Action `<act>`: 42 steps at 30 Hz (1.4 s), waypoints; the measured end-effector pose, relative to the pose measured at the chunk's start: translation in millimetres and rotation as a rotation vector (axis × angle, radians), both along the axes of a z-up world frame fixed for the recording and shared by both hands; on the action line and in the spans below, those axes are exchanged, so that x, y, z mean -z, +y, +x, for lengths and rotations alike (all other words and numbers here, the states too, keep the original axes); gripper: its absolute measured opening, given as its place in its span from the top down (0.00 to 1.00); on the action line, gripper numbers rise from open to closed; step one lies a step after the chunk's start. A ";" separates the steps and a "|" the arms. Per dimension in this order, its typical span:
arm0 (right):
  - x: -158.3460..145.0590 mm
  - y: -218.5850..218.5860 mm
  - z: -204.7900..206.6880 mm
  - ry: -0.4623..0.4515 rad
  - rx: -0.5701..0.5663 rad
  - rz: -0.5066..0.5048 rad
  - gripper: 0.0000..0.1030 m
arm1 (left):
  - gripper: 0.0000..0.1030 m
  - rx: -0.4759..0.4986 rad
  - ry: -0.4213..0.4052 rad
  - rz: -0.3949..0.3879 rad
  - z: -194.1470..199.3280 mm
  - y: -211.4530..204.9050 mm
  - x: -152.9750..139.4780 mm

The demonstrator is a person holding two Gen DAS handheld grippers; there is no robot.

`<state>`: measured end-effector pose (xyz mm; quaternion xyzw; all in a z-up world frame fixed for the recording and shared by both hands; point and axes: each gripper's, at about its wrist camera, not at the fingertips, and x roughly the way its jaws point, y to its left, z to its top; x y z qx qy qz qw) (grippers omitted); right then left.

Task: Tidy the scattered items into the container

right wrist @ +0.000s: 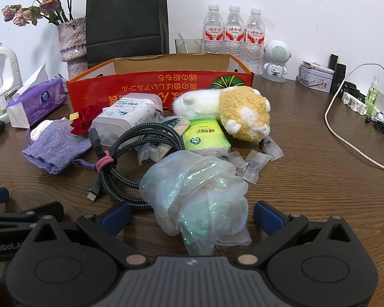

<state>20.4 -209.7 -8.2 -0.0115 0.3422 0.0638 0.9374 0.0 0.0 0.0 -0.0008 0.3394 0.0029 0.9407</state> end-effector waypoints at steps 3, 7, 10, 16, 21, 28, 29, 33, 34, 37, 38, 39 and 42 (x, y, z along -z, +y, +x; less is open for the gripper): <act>0.1 -0.2 0.4 0.000 0.000 0.000 0.00 | 0.00 0.000 0.000 0.000 0.0 0.0 0.0; 0.3 -0.4 0.9 0.000 0.001 -0.001 0.00 | 0.00 -0.001 0.000 0.000 0.1 0.0 0.0; 0.3 -1.1 -0.2 0.000 0.003 -0.001 0.00 | 0.00 -0.001 0.000 0.001 -0.2 -0.1 0.0; -6.0 -15.8 -13.0 -0.007 -0.026 0.032 0.05 | 0.00 0.080 -0.030 -0.001 -1.2 7.0 -3.2; -24.0 -28.4 -20.2 -0.093 -0.042 0.059 0.12 | 0.02 0.100 -0.123 -0.066 9.6 20.0 -25.1; -23.5 -22.1 -9.9 -0.056 -0.072 -0.001 0.56 | 0.33 0.287 -0.043 -0.135 41.8 -19.1 -32.1; -24.3 -24.3 -12.0 -0.058 -0.070 0.004 0.57 | 0.51 0.272 -0.012 -0.122 47.5 -25.5 -30.4; -27.3 -43.2 -19.9 -0.061 -0.038 0.037 0.57 | 0.65 0.238 0.051 -0.159 62.1 -37.8 -28.1; -27.0 -47.6 -21.3 -0.059 -0.037 0.041 0.57 | 0.64 0.221 0.067 -0.157 66.2 -40.0 -25.2; -23.7 -54.2 -22.2 -0.045 -0.054 0.052 0.57 | 0.74 0.173 0.093 -0.187 71.8 -40.8 -18.9; -22.9 -54.4 -23.3 -0.049 -0.061 0.055 0.57 | 0.78 0.158 0.093 -0.204 71.7 -39.4 -18.4; -22.7 -54.0 -24.4 -0.053 -0.069 0.057 0.57 | 0.79 0.147 0.094 -0.209 70.9 -38.9 -19.2; -25.1 -53.7 -30.6 -0.073 -0.092 0.069 0.58 | 0.79 0.141 0.052 -0.172 56.1 -43.7 -30.0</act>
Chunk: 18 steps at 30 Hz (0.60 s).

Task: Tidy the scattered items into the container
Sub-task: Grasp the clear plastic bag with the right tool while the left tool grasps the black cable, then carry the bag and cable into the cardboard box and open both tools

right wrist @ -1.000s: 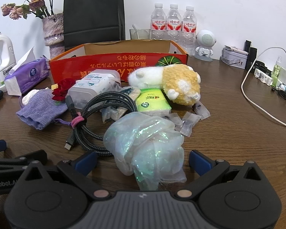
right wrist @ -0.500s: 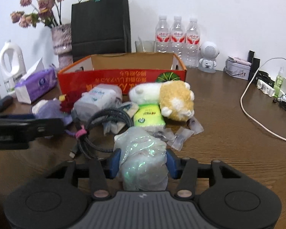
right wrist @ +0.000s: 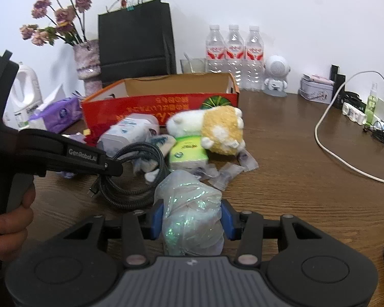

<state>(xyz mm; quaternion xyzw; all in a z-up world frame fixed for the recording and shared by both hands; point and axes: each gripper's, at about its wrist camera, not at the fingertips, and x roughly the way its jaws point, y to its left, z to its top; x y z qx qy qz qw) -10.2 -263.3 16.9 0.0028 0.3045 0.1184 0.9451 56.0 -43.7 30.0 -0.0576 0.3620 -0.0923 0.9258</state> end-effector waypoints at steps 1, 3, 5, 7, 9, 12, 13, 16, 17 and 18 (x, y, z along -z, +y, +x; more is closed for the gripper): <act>-1.9 -0.4 -3.1 -0.012 -0.009 0.004 0.58 | 0.79 -0.001 -0.025 0.005 -9.5 0.8 -5.1; -6.7 0.3 -11.2 -0.051 -0.032 0.003 0.59 | 0.80 -0.006 -0.074 0.003 -29.6 4.2 -14.7; -11.3 3.3 -19.5 -0.096 -0.060 -0.001 0.59 | 0.80 -0.013 -0.125 -0.004 -51.2 8.5 -24.0; -16.2 9.5 -25.4 -0.125 -0.082 -0.008 0.59 | 0.80 -0.023 -0.179 -0.003 -70.0 11.9 -32.4; -22.1 16.0 -29.4 -0.148 -0.098 -0.012 0.59 | 0.80 -0.026 -0.226 0.002 -84.4 16.0 -42.6; -36.5 19.8 -34.2 -0.186 -0.101 0.006 0.59 | 0.80 -0.036 -0.298 0.002 -96.8 28.2 -61.7; -44.2 18.3 -32.8 -0.193 -0.096 0.030 0.59 | 0.80 -0.042 -0.317 0.000 -96.6 32.7 -68.4; -73.1 13.4 -21.8 -0.232 -0.082 0.096 0.59 | 0.80 -0.055 -0.350 -0.006 -76.2 46.7 -89.9; -84.4 13.8 -15.2 -0.252 -0.077 0.104 0.59 | 0.80 -0.065 -0.351 -0.003 -62.1 51.2 -98.2; -96.5 13.9 -6.6 -0.278 -0.072 0.105 0.59 | 0.79 -0.067 -0.341 0.007 -43.5 55.0 -106.6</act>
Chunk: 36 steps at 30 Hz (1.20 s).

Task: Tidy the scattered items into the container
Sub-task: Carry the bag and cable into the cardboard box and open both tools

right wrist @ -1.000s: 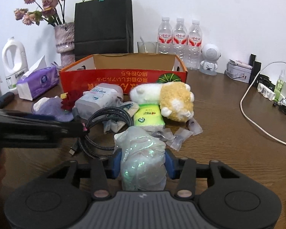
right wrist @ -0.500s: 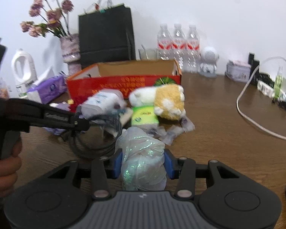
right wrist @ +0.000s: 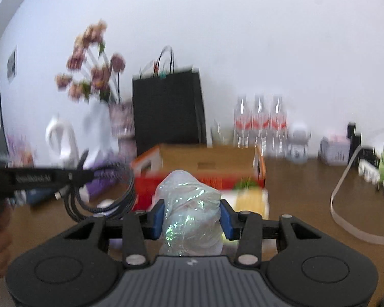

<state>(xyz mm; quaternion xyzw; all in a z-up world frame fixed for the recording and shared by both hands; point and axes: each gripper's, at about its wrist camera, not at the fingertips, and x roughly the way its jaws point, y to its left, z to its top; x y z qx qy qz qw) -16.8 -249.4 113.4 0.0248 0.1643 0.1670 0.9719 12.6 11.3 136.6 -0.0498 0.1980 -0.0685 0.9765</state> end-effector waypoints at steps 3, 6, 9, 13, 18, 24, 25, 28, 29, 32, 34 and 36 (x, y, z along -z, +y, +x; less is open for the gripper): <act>-36.5 0.6 39.4 -0.060 0.025 -0.028 0.59 | 0.79 -0.006 0.033 0.053 61.9 3.5 -20.7; -63.2 6.5 111.2 -0.023 0.041 -0.084 0.59 | 0.79 -0.004 0.065 0.056 129.1 6.6 -30.8; -66.7 13.8 207.2 0.125 0.019 -0.114 0.59 | 0.79 -0.014 0.161 0.087 202.8 2.7 -28.5; -38.9 34.6 327.9 0.345 0.033 -0.212 0.58 | 0.79 0.003 0.292 0.125 285.0 -6.6 -9.4; 22.9 52.4 423.8 0.587 0.061 -0.271 0.58 | 0.79 0.041 0.433 0.202 363.3 -14.0 34.3; 66.5 51.3 463.2 0.656 0.114 -0.346 0.49 | 0.79 0.013 0.515 0.308 399.5 -9.6 71.0; 69.8 52.9 466.1 0.651 0.114 -0.363 0.46 | 0.79 0.012 0.524 0.331 401.6 -10.1 75.0; 70.8 59.9 470.9 0.611 0.114 -0.411 0.23 | 0.78 0.006 0.534 0.351 406.8 -8.3 78.5; 68.3 60.3 471.8 0.600 0.117 -0.414 0.23 | 0.76 0.004 0.537 0.354 408.5 -8.2 78.0; 56.2 55.2 473.4 0.594 0.132 -0.378 0.22 | 0.48 0.002 0.525 0.347 409.1 -5.1 69.9; 44.8 49.2 469.7 0.609 0.117 -0.330 0.20 | 0.48 0.005 0.508 0.325 404.3 -3.1 57.9; 32.4 42.6 461.4 0.625 0.101 -0.289 0.19 | 0.46 0.001 0.496 0.307 396.6 -1.8 42.5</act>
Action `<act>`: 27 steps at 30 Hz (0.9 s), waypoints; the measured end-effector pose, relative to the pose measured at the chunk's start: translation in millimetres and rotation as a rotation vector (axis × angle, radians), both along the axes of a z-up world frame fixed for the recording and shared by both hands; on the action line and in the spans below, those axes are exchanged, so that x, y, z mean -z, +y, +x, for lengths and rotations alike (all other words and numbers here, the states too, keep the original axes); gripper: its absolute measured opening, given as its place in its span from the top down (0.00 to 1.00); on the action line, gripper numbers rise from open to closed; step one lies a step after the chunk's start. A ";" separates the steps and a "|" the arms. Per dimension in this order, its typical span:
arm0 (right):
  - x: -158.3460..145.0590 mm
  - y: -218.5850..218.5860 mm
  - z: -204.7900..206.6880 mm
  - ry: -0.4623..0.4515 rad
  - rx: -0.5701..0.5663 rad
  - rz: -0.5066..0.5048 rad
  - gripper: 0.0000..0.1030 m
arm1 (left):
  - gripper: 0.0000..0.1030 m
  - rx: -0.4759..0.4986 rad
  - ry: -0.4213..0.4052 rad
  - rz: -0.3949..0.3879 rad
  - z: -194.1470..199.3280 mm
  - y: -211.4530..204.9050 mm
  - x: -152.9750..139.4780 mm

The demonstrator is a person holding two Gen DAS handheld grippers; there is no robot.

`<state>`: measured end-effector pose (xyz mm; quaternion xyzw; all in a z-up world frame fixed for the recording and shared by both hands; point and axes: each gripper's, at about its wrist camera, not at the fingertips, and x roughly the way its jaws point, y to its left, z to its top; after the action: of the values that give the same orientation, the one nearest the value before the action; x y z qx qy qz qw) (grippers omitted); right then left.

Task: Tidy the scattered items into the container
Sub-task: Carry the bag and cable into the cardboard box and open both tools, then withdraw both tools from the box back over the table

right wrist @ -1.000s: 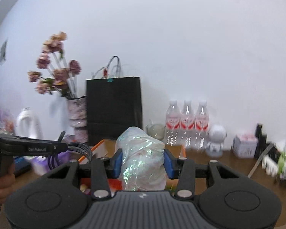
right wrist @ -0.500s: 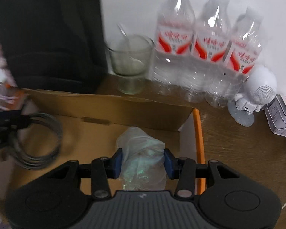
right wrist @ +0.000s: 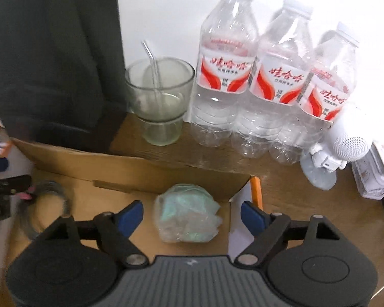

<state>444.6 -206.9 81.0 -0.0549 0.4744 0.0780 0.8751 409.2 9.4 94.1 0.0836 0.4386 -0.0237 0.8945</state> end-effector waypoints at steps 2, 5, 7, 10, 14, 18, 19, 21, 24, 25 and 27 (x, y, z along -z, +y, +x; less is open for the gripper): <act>-11.5 -6.0 -10.9 0.019 0.006 0.025 0.17 | 0.32 -0.020 -0.009 -0.010 -8.9 1.7 -16.2; -25.2 -15.8 -29.5 0.073 0.012 0.053 0.15 | 0.21 -0.051 0.009 -0.047 -27.2 8.0 -36.6; -32.8 -19.3 -44.1 0.113 0.007 0.076 0.14 | 0.14 -0.082 0.035 -0.080 -42.2 13.2 -44.8; -41.1 -20.5 -69.4 0.158 0.004 0.096 0.14 | 0.03 -0.122 0.088 -0.153 -66.8 19.3 -47.2; -55.5 -18.4 -111.8 0.065 -0.008 0.122 0.14 | 0.03 -0.151 0.036 -0.137 -106.8 17.8 -54.0; -55.7 -24.8 -189.7 -0.388 -0.016 0.229 0.10 | 0.00 -0.096 -0.445 -0.165 -188.9 10.8 -50.0; -48.1 -26.2 -210.6 -0.505 -0.038 0.254 0.07 | 0.00 -0.091 -0.542 -0.167 -208.1 9.3 -41.8; -32.2 -26.4 -235.6 -0.612 -0.059 0.264 0.03 | 0.00 -0.109 -0.587 -0.173 -231.7 6.7 -29.6; -18.8 -17.8 -248.3 -0.564 -0.019 0.195 0.04 | 0.00 -0.130 -0.603 -0.242 -261.8 7.2 -23.3; -16.8 -16.2 -255.3 -0.549 0.011 0.186 0.05 | 0.00 -0.136 -0.617 -0.234 -272.7 6.0 -23.1; -13.3 -18.1 -278.7 -0.550 0.073 0.222 0.05 | 0.00 -0.147 -0.630 -0.192 -294.9 2.5 -20.4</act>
<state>165.9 -225.0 94.3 0.0393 0.2095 0.0801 0.9737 114.2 11.9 114.5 -0.0297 0.1414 0.0265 0.9892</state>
